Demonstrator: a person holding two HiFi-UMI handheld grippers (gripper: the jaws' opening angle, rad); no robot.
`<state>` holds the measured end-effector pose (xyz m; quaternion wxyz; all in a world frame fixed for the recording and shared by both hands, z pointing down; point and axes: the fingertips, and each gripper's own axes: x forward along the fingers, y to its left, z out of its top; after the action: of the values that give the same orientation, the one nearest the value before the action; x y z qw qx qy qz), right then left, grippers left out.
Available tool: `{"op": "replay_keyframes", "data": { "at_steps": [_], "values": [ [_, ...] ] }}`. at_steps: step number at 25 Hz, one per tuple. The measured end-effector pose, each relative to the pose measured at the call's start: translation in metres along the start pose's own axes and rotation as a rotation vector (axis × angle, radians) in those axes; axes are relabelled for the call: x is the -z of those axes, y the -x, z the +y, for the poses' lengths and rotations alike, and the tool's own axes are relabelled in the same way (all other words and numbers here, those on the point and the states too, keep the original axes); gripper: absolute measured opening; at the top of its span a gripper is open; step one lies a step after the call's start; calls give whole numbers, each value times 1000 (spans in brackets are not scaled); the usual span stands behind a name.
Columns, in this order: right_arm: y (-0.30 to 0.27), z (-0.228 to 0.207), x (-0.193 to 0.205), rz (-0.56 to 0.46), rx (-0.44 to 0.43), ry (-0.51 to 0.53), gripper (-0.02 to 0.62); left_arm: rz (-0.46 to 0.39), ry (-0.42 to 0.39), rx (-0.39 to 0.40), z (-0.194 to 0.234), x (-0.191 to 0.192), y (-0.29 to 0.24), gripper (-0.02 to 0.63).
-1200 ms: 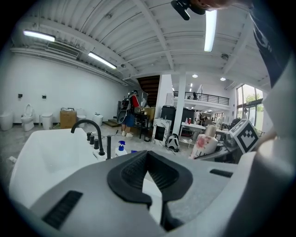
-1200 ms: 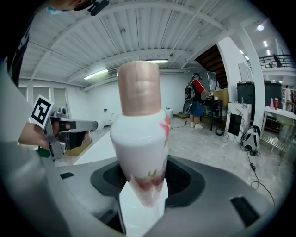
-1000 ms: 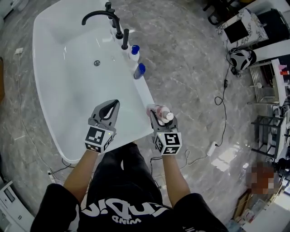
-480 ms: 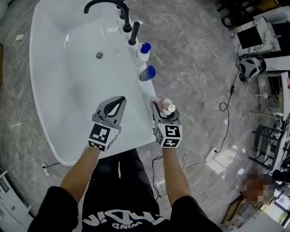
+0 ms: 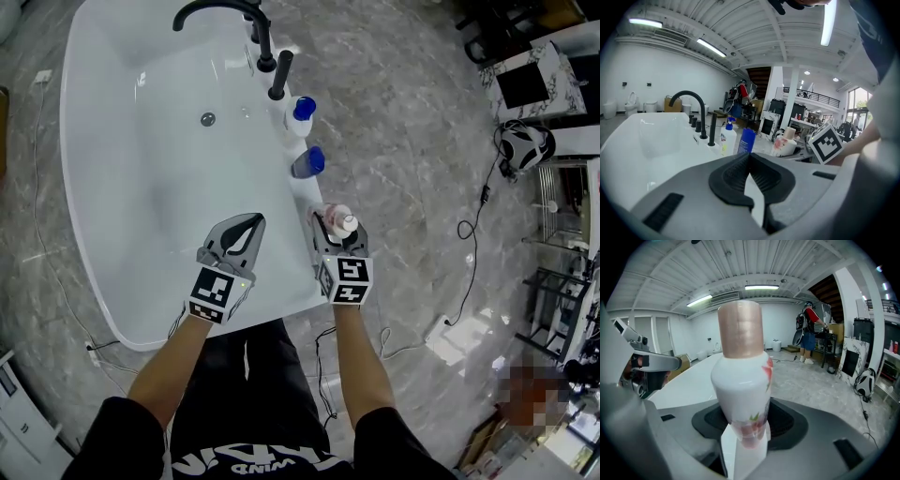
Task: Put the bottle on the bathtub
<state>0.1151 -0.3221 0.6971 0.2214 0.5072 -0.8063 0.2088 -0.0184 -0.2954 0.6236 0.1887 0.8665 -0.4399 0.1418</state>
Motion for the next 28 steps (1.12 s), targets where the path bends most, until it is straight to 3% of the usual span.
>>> {"op": "replay_keyframes", "data": {
  "at_steps": [18, 28],
  "values": [
    [-4, 4, 15, 36, 4, 5, 244, 7, 31, -17, -11, -2, 11, 8],
    [52, 6, -4, 1, 45, -53, 242, -13, 9, -12, -27, -36, 49, 8]
  ]
}}
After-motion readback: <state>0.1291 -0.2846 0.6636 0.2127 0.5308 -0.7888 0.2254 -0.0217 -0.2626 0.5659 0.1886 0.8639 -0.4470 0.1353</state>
